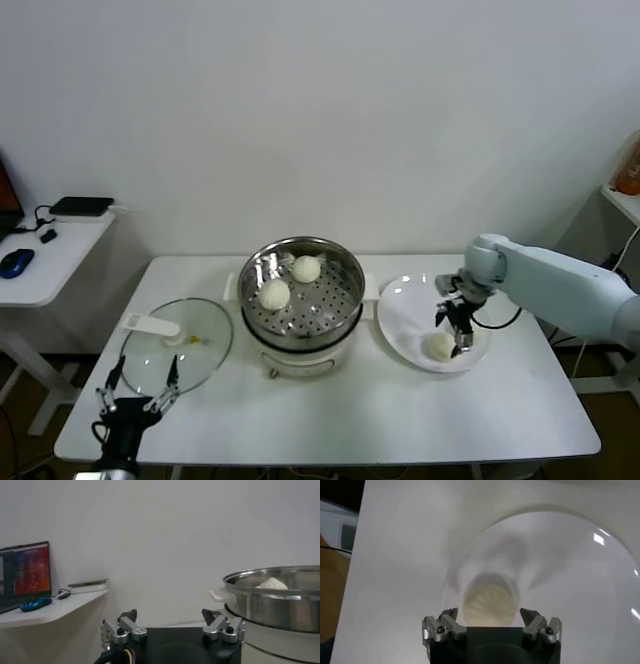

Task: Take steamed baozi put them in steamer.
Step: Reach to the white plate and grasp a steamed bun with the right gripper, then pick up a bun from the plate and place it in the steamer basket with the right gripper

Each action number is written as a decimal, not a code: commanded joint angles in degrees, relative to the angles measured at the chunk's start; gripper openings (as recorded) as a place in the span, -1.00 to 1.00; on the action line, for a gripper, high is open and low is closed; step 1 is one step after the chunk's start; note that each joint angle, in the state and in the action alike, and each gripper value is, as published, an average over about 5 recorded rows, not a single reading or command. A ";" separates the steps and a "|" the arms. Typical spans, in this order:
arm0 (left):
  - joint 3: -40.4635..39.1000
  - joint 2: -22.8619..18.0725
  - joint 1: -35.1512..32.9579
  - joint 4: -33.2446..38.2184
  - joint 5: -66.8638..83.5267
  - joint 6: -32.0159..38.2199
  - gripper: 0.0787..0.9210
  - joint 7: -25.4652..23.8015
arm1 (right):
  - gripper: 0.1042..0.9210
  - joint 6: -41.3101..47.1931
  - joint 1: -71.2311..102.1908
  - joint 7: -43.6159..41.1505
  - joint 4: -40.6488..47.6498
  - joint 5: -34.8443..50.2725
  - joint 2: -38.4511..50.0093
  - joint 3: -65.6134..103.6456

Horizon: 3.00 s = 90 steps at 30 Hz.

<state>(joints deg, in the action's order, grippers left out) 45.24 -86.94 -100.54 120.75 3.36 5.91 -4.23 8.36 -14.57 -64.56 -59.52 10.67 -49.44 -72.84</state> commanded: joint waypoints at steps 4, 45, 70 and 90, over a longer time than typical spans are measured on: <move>-0.10 0.01 -0.03 -0.31 0.05 0.18 0.77 0.02 | 0.76 -0.13 1.88 0.18 2.60 -1.01 -1.37 1.48; 0.03 -0.10 0.46 -0.26 -0.19 -0.15 0.77 0.17 | 0.45 -4.95 -7.16 -2.08 -2.16 -1.22 -0.28 0.75; -0.09 -0.40 0.11 1.08 -0.90 -0.66 0.77 0.18 | 0.45 -27.10 -33.98 -5.22 -17.71 -6.31 -15.68 -1.96; 0.17 -0.16 0.57 1.02 -1.14 -1.04 0.77 0.13 | 0.43 -31.82 -16.55 -4.73 -11.94 -24.03 -31.36 3.79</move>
<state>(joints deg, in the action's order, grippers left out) 45.37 -87.03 -99.93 122.02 2.32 4.82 -4.11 -21.15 -37.25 -69.31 -72.15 -6.43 -74.49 -70.60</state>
